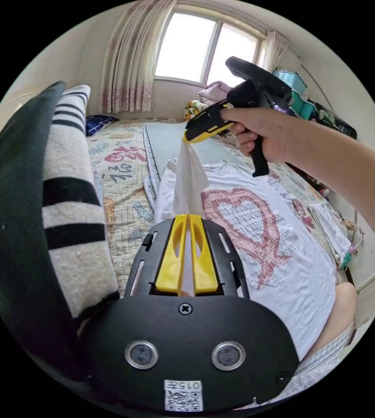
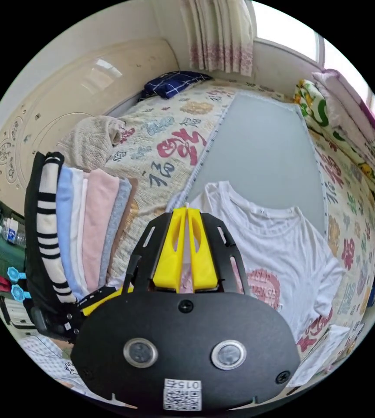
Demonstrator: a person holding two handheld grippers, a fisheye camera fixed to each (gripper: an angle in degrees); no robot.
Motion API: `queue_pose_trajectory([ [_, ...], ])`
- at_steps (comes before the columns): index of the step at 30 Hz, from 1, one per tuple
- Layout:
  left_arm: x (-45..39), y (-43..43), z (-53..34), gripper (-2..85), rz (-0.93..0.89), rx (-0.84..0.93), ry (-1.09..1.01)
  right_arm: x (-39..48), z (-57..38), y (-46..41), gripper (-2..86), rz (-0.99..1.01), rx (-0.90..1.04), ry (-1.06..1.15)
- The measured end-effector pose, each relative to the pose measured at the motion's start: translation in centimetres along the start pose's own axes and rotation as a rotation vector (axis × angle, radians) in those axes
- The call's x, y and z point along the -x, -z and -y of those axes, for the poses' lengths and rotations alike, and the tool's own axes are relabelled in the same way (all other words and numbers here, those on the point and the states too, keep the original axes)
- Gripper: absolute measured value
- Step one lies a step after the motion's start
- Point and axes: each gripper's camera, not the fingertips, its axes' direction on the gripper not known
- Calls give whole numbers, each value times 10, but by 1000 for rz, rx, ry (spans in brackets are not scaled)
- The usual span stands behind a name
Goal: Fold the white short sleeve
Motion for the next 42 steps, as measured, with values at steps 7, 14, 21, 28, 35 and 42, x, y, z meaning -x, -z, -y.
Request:
queue_pose_trajectory([
  [7, 4, 70, -25, -8, 116, -164, 39, 99, -1, 41, 1, 135, -113, 115],
  [14, 0, 89, -31, -8, 60, -136, -3, 115, -33, 102, 64, 315, -145, 89],
  [21, -8, 100, -32, -7, 10, -116, -45, 59, -124, 250, 87, 372, -224, 120],
  [28, -82, 141, -79, -6, -279, -187, -459, -29, -383, 425, 79, 104, -340, 234],
  [35, -83, 205, -147, 13, -362, -201, -493, -127, -597, 562, 101, -52, -392, -256],
  [42, 20, 277, -215, 68, -303, -85, -160, -229, -703, 650, 114, 206, -500, -719],
])
